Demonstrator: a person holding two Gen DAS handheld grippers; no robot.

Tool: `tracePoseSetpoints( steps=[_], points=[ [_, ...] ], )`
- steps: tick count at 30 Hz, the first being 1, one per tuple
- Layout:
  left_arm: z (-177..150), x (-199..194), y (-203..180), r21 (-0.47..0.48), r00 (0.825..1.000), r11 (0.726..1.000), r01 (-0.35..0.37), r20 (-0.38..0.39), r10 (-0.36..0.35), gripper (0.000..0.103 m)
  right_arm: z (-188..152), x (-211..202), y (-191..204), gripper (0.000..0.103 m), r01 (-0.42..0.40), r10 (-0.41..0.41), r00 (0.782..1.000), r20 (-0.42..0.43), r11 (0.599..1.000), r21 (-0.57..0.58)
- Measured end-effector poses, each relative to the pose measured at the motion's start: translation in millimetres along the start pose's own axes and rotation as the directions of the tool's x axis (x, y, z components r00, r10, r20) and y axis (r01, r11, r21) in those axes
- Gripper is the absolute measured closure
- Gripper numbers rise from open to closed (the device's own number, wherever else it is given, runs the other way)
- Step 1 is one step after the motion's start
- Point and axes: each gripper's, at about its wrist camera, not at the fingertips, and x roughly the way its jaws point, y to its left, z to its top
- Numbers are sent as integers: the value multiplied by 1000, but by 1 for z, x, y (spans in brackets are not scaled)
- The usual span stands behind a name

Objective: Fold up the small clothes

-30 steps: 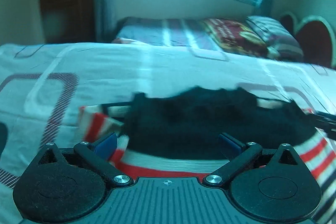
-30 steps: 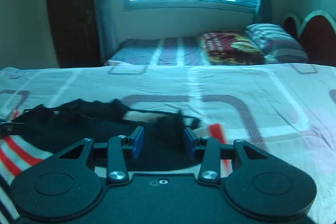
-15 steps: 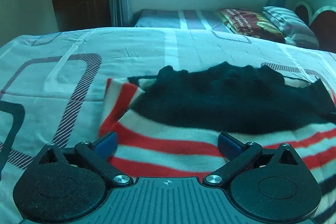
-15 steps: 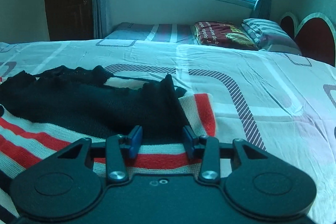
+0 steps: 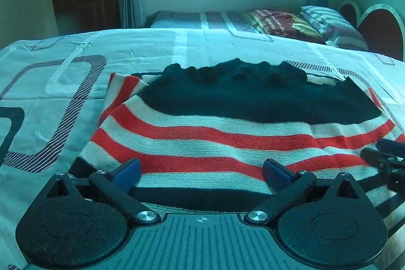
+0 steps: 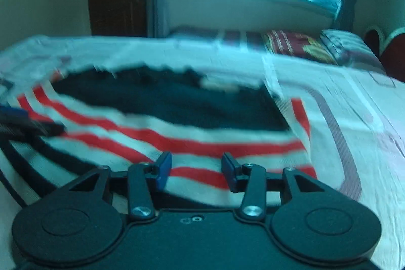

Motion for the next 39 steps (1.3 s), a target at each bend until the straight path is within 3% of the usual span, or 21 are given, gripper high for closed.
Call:
tracePoseSetpoints(
  steps=[4, 10, 13, 16, 20, 27, 32, 35, 39],
  points=[
    [4, -9, -1, -9, 1000, 1000, -24, -10, 24, 2, 9, -3, -1, 59, 22, -21, 999, -25, 999, 31],
    [-11, -30, -9, 48, 1000, 999, -10, 19, 9, 1, 6, -28, 20, 58, -48, 47, 999, 16, 998, 51],
    [-17, -18, -8, 60, 1000, 998, -5, -24, 6, 0, -1, -14, 30, 56, -7, 8, 998, -55, 1000, 22],
    [-17, -18, -8, 70, 1000, 998, -1, -22, 3, 0, -8, -13, 31, 52, 9, -9, 999, -31, 1000, 16],
    [-18, -19, -6, 84, 1000, 996, 9, -25, -7, 0, -1, -20, 36, 50, 49, -43, 996, -75, 996, 74],
    [-18, -33, -2, 102, 999, 994, 26, -28, -23, 0, -9, -55, 61, 52, 68, -65, 997, -29, 994, 84],
    [-31, -36, 4, 155, 1000, 988, 22, -21, -19, 0, -27, -44, 61, 52, 121, -110, 986, -129, 990, 78],
    [-38, -38, 7, 209, 1000, 978, 23, -4, -22, 0, -33, -46, 60, 51, 121, -112, 988, -109, 989, 80],
    [-38, -54, 27, 151, 999, 988, -15, 42, 9, 0, -30, -62, 54, 53, 173, -166, 983, -75, 979, 103]
  ],
)
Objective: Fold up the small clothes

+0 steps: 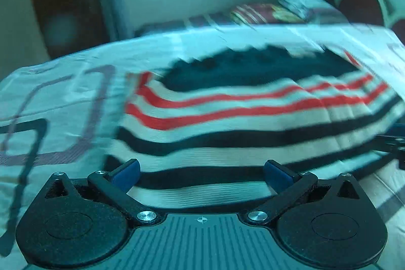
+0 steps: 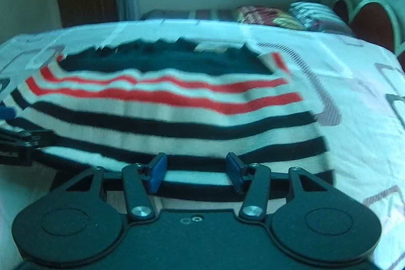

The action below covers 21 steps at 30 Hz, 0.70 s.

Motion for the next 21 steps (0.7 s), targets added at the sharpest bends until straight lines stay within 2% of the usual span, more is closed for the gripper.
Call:
tracePoseSetpoints(
  steps=[2, 3, 5, 15, 21],
  points=[
    [-5, 8, 11, -25, 999, 1000, 14, -50, -16, 0, -5, 7, -8, 53, 28, -28, 999, -39, 1000, 0],
    [-8, 13, 13, -26, 997, 999, 20, -70, -22, 0, -9, 12, -13, 52, 19, -18, 999, -49, 1000, 19],
    [-10, 12, 13, -20, 998, 1000, 17, -62, -18, 0, -12, 12, -22, 50, -1, 3, 999, -40, 998, 60],
    [0, 8, 10, -44, 995, 999, -3, -104, -2, 0, -4, 10, -19, 47, 9, -5, 998, -69, 998, 61],
    [10, -9, 7, -75, 997, 997, 8, -74, -14, 0, 11, -3, -13, 47, -31, 32, 999, -8, 997, 77]
  ],
)
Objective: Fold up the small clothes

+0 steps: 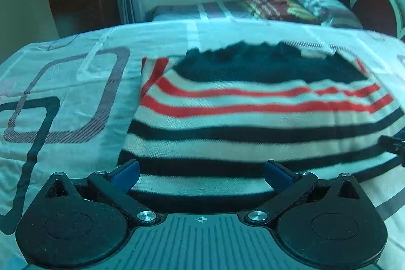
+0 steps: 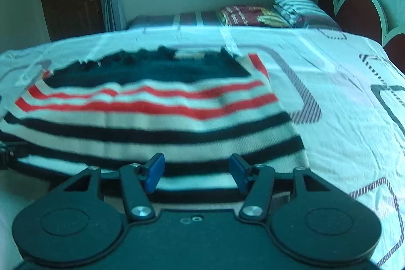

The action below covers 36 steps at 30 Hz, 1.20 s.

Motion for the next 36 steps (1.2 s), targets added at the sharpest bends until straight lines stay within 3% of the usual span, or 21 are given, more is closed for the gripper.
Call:
tracePoseSetpoints(
  steps=[5, 8, 12, 17, 27, 36],
  points=[
    [16, -4, -10, 5, 998, 999, 38, 43, -38, 0, 16, -3, 14, 47, -41, 42, 998, 40, 999, -25],
    [21, 7, -15, 2, 999, 1000, 31, 31, -31, 0, 22, 3, 20, 47, -57, 58, 998, 35, 998, -26],
    [16, 32, -12, -20, 999, 1000, 3, -41, -4, 0, 23, 9, 26, 47, -74, 75, 997, 28, 997, -30],
    [13, 33, -16, 11, 1000, 1000, -11, -26, 11, 0, 21, 17, 29, 47, -86, 86, 996, 18, 996, -25],
    [12, 20, 5, -190, 996, 981, 44, -66, -58, 0, 25, 20, 32, 47, -126, 127, 992, 25, 992, -30],
    [2, 6, 8, -294, 990, 953, 77, -90, -108, 0, 25, 15, 34, 47, -164, 164, 986, 22, 986, -22]
  ],
)
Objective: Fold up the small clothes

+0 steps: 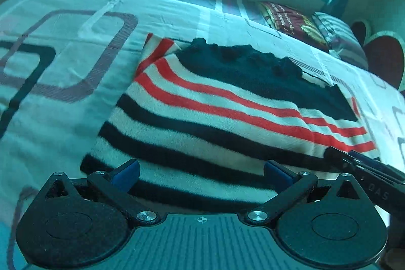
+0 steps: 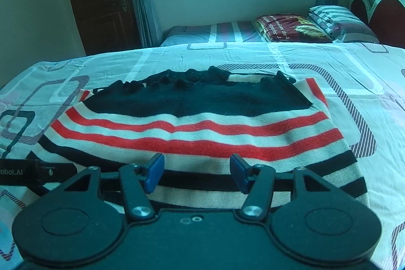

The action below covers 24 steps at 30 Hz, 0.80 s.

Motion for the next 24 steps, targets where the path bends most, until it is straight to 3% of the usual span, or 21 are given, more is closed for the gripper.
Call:
tracePoseSetpoints(
  steps=[6, 10, 16, 21, 24],
  points=[
    [-21, -6, 4, -104, 997, 993, 58, -46, -63, 0, -5, -5, 0, 47, -13, 13, 1000, -7, 1000, 12],
    [-41, -4, 12, -225, 989, 966, 130, -45, -144, 0, -12, -8, -1, 47, -13, 13, 1000, -15, 1000, 8],
    [-53, 11, 35, -442, 951, 846, 300, 73, -299, 0, -16, -10, -5, 47, -14, 14, 1000, -15, 1000, 14],
    [-51, 33, 51, -538, 918, 745, 394, 201, -341, 1, -15, -11, -6, 47, -13, 13, 1000, -11, 1000, 11],
    [-43, 44, 55, -552, 902, 714, 431, 256, -348, 1, -11, -7, -5, 47, -13, 13, 1000, -2, 1000, 1]
  ],
)
